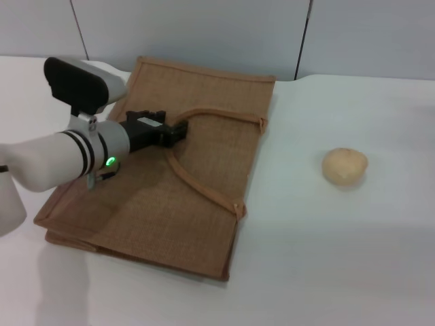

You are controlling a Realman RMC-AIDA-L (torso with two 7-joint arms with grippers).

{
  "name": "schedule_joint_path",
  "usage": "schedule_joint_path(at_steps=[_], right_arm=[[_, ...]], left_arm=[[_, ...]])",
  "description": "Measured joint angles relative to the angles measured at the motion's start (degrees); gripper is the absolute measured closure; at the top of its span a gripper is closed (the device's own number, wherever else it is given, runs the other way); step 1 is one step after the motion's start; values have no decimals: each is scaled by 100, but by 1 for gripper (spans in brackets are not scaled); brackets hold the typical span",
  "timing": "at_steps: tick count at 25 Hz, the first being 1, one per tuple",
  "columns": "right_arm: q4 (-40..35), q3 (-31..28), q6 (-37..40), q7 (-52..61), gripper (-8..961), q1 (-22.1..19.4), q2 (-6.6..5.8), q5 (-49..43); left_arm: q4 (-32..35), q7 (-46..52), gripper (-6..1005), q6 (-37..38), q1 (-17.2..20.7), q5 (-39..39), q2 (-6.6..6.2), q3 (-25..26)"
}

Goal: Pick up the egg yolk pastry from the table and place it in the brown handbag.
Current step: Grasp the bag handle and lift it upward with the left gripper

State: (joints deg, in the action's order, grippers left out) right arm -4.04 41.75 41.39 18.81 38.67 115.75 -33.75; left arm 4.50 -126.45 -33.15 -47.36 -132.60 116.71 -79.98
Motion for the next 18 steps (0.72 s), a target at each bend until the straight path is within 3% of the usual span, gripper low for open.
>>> schedule_joint_path(at_steps=[5, 7, 18], right_arm=[[0, 0, 0, 0, 60, 0, 0, 0], [0, -2, 0, 0, 60, 0, 0, 0], [0, -9, 0, 0, 60, -24, -6, 64]], left_arm=[[0, 112, 443, 96, -59, 178, 6, 0], [1, 474, 444, 276, -152, 589, 10, 1], [32, 581, 444, 496, -189, 727, 10, -3]])
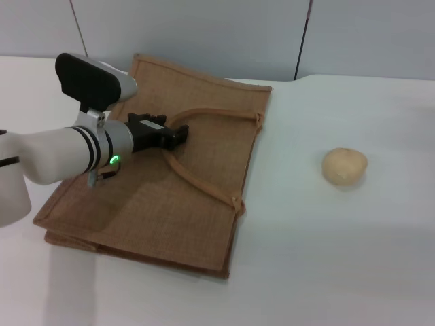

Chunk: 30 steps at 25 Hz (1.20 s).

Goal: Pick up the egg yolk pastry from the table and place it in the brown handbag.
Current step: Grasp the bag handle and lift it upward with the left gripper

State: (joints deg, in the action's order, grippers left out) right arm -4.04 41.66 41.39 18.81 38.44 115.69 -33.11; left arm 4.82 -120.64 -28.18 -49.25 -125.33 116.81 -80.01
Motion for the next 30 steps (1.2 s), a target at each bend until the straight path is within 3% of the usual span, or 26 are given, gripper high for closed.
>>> schedule_joint_path(at_steps=[10, 15, 21, 30], right_arm=[[0, 0, 0, 0, 59, -27, -3, -2], [0, 0, 0, -1, 59, -30, -3, -3], [0, 0, -10, -31, 59, -49, -3, -2], [0, 0, -16, -44, 59, -85, -3, -2]], left_arm=[[44, -2, 535, 25, -21, 54, 8, -7], [201, 7, 639, 26, -39, 56, 8, -6], [402, 107, 839, 8, -56, 269, -6, -6], [970, 977, 880, -2, -2, 1277, -34, -5]])
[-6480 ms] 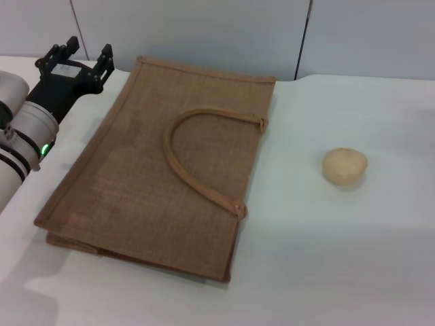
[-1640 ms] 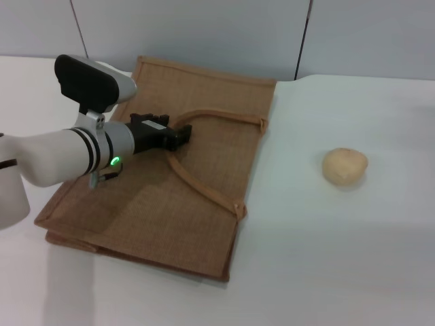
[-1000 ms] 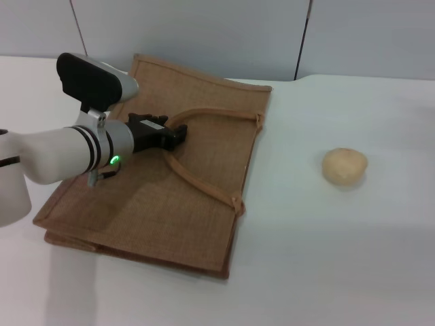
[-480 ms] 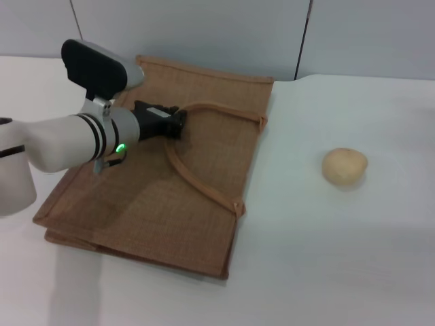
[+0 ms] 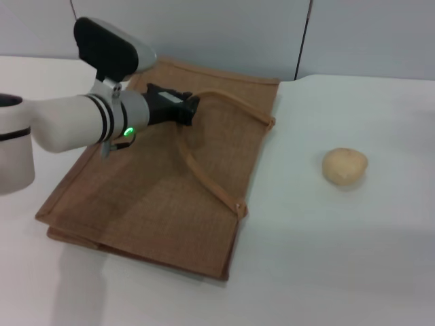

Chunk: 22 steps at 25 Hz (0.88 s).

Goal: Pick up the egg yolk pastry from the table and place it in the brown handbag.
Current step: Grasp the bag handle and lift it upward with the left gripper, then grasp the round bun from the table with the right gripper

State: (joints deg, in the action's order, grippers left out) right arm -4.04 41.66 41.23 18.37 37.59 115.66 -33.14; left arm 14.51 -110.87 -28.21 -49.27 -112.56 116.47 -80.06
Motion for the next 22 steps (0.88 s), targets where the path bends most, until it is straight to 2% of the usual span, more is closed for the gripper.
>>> schedule_joint_path(at_steps=[3, 6, 8, 11, 14, 16, 22], right_arm=[[0, 12, -1, 0, 59, -24, -4, -15], [8, 111, 14, 48, 59, -28, -4, -184], [18, 155, 52, 193, 59, -3, 4, -419], [11, 228, 117, 633, 59, 36, -1, -936], [4, 293, 398, 1056, 59, 63, -10, -1510], [2, 300, 685, 1233, 59, 50, -13, -1832], [-171, 301, 1260, 1902, 59, -19, -24, -2790]], left_arm=[[421, 583, 880, -50, 86, 586, -6, -1], [1173, 1525, 880, -138, 359, 1526, -14, -82], [1899, 2339, 880, -238, 625, 2315, -25, -127], [3376, 3861, 881, -585, 1124, 3880, -28, -117], [4516, 5079, 881, -1019, 1420, 5105, -29, -83], [4981, 5580, 881, -1312, 1491, 5672, -29, -53], [5798, 5988, 881, -2372, 1525, 6131, -19, 384]])
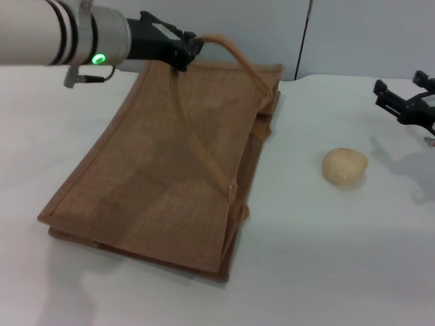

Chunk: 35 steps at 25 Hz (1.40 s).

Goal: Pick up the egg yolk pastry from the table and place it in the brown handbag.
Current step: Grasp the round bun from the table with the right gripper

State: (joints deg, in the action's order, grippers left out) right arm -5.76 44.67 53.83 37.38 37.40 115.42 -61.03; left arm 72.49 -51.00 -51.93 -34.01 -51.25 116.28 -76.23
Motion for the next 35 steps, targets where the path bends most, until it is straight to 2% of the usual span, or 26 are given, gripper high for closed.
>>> schedule_joint_path(at_steps=[8, 19, 24, 35], right_arm=[[-1277, 6, 486, 1969, 59, -434, 21, -2028], [-2032, 55, 1064, 3459, 58, -562, 28, -3983], [-2048, 62, 1066, 3668, 57, -531, 25, -4315], [-2053, 82, 1080, 3855, 54, -517, 9, -4430]], left_arm=[[920, 606, 881, -807, 11, 789, 2, 219], [2005, 902, 880, -1830, -63, 1199, 3, 392], [2215, 910, 881, -2082, -155, 1202, -1, 503], [2861, 948, 880, -2742, -466, 1225, -6, 881]])
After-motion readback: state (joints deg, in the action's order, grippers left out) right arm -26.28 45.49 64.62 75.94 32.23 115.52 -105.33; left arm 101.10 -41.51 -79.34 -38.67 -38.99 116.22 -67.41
